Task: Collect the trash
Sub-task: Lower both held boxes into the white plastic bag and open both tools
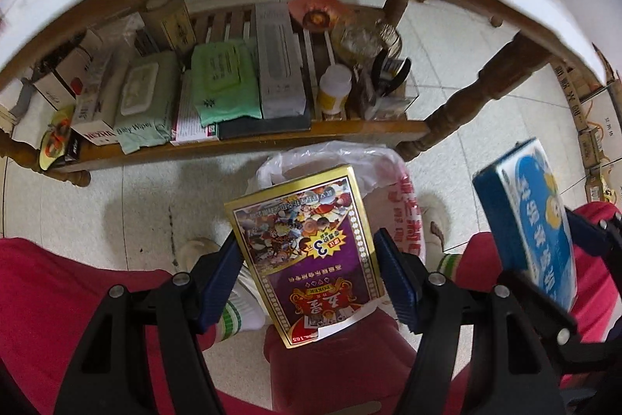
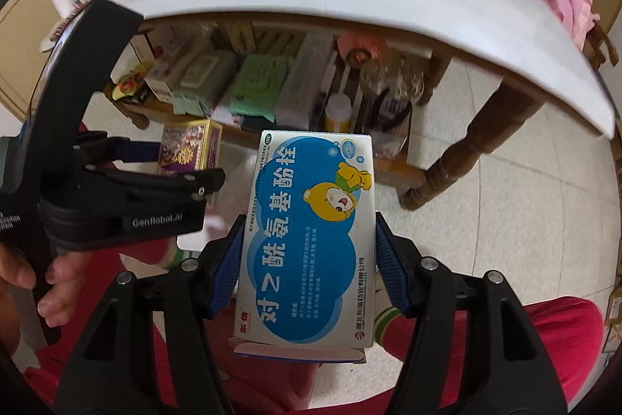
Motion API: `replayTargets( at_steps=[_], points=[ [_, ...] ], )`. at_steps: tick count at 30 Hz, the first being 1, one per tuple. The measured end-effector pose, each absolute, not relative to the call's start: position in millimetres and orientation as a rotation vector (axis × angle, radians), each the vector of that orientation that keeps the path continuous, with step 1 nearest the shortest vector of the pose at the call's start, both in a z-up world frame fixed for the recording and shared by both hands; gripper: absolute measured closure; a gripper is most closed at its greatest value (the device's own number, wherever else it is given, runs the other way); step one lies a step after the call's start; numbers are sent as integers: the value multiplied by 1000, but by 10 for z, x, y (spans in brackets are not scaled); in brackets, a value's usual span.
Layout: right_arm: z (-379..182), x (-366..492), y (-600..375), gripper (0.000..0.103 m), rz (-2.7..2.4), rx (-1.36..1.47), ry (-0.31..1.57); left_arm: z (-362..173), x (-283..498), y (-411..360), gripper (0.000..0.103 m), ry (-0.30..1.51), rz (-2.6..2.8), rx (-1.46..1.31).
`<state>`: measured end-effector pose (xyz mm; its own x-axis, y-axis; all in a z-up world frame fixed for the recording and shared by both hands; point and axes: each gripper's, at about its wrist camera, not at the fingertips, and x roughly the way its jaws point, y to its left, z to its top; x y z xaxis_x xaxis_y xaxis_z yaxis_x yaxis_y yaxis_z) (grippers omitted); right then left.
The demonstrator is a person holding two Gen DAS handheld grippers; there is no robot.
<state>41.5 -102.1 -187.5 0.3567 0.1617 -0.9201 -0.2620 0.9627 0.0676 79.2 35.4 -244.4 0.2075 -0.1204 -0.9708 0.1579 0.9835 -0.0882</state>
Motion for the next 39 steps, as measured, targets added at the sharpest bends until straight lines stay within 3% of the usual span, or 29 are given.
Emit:
replayTargets(
  at_steps=[24,39],
  points=[
    [-3506,813,-898,42,263,-19,1526,-3738,1312,339,37,1603,-154,-3],
    [-3811,890,-786,41,309,-21,1585,-4112,1398,290,36,1720,-170,-54]
  ],
)
